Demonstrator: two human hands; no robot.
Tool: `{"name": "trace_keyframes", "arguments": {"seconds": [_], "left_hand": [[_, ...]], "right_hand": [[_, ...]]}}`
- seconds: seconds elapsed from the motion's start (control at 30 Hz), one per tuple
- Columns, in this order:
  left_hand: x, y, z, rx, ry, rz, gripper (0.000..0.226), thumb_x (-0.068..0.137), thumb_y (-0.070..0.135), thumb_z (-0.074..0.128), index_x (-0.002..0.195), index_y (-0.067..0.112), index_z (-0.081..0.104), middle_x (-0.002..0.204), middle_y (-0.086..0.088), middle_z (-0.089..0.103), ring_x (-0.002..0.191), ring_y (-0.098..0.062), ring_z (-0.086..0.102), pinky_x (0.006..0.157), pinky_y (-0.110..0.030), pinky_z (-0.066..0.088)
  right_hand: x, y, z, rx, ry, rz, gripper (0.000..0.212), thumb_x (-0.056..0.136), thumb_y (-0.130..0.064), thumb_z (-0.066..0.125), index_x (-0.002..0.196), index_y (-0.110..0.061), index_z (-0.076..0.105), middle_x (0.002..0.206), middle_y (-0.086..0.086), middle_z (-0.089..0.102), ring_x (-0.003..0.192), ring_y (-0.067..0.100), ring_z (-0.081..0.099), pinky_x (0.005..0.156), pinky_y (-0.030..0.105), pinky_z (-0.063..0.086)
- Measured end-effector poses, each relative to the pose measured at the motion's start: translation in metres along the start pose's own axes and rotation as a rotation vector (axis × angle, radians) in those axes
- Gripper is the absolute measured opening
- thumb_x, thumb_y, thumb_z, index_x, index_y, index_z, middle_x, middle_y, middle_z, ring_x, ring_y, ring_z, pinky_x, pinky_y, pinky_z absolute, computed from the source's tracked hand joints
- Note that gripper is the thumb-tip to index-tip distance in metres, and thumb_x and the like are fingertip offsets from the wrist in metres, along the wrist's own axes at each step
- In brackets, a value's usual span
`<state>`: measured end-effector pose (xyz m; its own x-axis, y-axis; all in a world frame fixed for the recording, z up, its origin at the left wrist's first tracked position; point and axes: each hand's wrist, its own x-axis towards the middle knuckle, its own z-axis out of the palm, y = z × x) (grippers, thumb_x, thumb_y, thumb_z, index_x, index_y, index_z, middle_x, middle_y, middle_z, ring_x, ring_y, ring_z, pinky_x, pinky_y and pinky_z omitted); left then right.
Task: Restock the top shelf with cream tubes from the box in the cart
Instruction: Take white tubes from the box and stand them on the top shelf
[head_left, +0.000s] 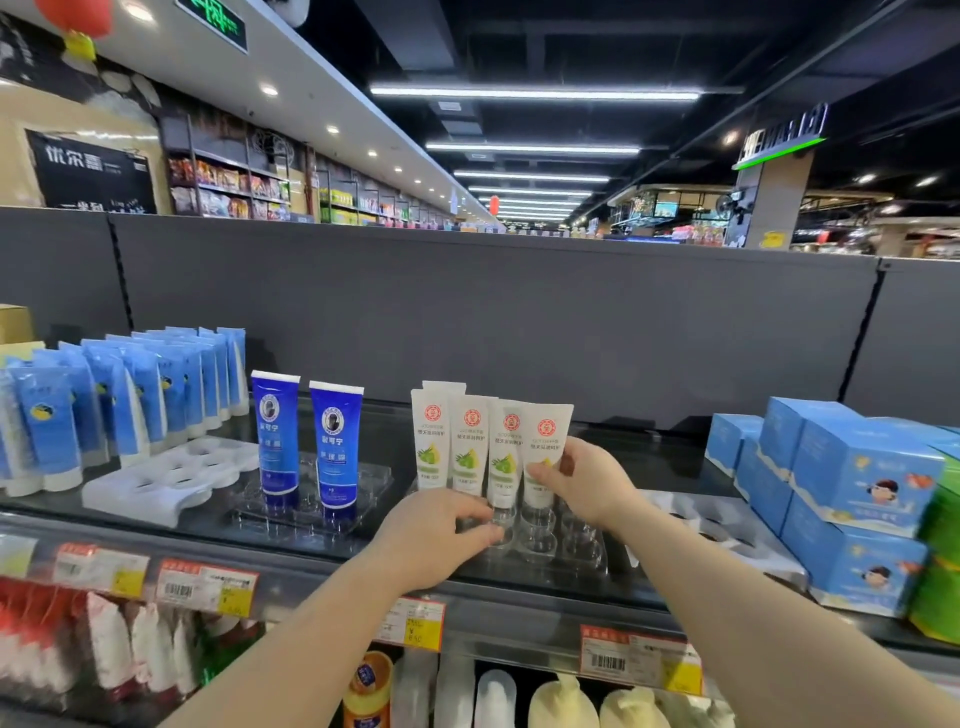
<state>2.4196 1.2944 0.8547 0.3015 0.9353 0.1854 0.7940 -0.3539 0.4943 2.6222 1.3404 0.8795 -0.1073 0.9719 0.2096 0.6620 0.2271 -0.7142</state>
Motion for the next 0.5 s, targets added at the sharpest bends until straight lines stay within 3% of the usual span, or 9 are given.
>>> {"name": "trace_keyframes", "arguments": {"seconds": [0.07,0.27,0.5], "left_hand": [[0.000,0.000,0.000,-0.002,0.002,0.013,0.032,0.093,0.046,0.055,0.120,0.033,0.064,0.126,0.017,0.060,0.109,0.000,0.051,0.089,-0.019,0.040],[-0.001,0.002,-0.001,-0.021,0.004,0.012,0.029,0.093,0.044,0.056,0.117,0.033,0.065,0.122,0.016,0.061,0.104,0.001,0.051,0.082,-0.016,0.039],[-0.003,0.007,-0.004,-0.025,-0.015,-0.021,0.034,0.092,0.042,0.058,0.123,0.030,0.063,0.130,0.015,0.058,0.117,-0.003,0.050,0.097,-0.023,0.040]], "right_hand": [[0.003,-0.001,-0.002,-0.059,-0.037,-0.009,0.026,0.093,-0.034,0.059,0.117,-0.024,0.058,0.119,-0.009,0.065,0.093,0.007,0.059,0.062,0.015,0.041],[0.010,-0.001,-0.009,-0.104,-0.126,0.024,0.025,0.096,-0.033,0.056,0.112,-0.014,0.061,0.116,-0.006,0.066,0.084,0.008,0.062,0.066,0.021,0.048],[0.012,0.010,-0.005,-0.041,-0.143,0.069,0.033,0.095,-0.039,0.055,0.123,-0.021,0.058,0.128,-0.006,0.063,0.098,0.011,0.063,0.076,0.028,0.053]]}}
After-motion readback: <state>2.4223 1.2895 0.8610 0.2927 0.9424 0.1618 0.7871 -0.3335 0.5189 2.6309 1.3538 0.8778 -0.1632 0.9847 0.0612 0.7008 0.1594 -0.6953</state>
